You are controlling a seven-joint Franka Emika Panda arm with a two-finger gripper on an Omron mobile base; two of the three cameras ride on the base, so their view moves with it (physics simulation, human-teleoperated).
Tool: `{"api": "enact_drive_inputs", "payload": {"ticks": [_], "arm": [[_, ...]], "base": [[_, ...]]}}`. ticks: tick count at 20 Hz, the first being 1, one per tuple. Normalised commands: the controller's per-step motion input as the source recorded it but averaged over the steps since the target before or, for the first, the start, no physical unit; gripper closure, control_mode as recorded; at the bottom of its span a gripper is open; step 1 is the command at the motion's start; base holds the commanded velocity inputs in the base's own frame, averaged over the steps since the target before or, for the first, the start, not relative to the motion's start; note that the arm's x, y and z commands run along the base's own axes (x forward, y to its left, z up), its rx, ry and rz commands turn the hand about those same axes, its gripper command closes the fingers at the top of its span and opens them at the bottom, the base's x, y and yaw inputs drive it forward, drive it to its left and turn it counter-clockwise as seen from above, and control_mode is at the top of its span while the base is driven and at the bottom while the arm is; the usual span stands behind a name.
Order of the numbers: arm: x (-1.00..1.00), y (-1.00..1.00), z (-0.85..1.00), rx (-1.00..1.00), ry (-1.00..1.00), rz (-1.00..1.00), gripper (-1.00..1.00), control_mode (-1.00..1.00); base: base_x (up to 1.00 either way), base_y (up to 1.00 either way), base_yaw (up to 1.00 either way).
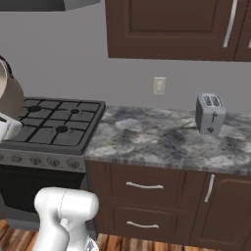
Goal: Move the pot and pan from the stove into the sink.
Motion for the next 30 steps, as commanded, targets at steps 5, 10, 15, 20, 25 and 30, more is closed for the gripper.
{"api": "enact_drive_inputs", "payload": {"ticks": [5,10,15,20,25,30], "arm": [[0.0,0.0,0.0,0.0,0.0,0.0,1.0,1.0],[0.0,0.0,0.0,0.0,0.0,0.0,1.0,1.0],[0.0,0.0,0.0,0.0,0.0,0.0,1.0,1.0],[0.0,0.0,0.0,0.0,0.0,0.0,1.0,1.0],[0.0,0.0,0.0,0.0,0.0,0.0,1.0,1.0],[0.0,0.0,0.0,0.0,0.0,0.0,1.0,1.0]], "base": [[-0.25,-0.01,0.24],[-0.36,-0.01,0.35],[-0.36,0.0,0.35],[-0.37,-0.01,0.38],[-0.36,-0.02,0.39],[-0.32,-0.06,0.41]]}}
